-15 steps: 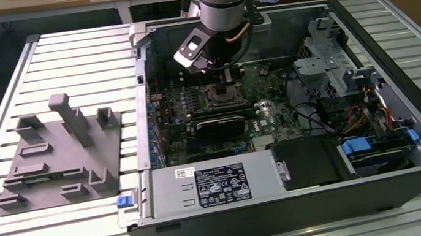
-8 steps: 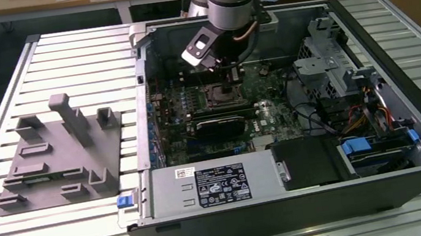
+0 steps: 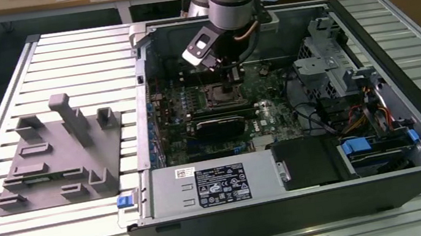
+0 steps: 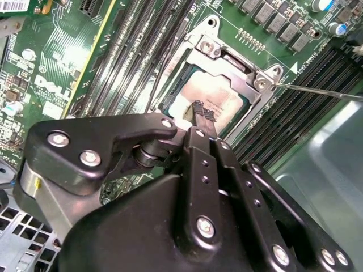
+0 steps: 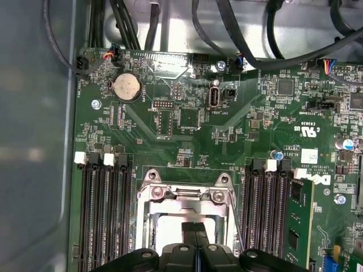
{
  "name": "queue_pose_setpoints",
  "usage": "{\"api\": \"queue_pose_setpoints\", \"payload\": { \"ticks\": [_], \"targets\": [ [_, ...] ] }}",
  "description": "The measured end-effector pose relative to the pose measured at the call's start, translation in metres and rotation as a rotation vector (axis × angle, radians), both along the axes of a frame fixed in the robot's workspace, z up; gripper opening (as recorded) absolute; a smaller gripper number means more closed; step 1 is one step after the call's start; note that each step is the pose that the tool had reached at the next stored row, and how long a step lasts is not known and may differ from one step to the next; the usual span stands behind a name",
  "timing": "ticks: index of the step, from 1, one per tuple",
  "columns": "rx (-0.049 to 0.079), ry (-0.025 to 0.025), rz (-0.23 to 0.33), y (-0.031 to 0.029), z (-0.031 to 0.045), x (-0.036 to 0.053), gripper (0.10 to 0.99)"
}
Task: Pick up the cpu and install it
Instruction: 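Install the first cpu locking lever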
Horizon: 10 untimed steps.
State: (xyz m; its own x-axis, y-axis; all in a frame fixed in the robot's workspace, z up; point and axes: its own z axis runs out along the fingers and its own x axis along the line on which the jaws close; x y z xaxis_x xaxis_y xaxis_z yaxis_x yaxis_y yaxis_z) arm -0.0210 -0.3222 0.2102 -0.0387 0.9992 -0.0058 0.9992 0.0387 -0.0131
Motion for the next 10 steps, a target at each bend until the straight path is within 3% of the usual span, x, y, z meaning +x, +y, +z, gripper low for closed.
{"api": "queue_pose_setpoints", "payload": {
  "ticks": [10],
  "targets": [
    [0.0,-0.0002,0.0,0.0,0.0116,0.0,0.106]
  ]
}}
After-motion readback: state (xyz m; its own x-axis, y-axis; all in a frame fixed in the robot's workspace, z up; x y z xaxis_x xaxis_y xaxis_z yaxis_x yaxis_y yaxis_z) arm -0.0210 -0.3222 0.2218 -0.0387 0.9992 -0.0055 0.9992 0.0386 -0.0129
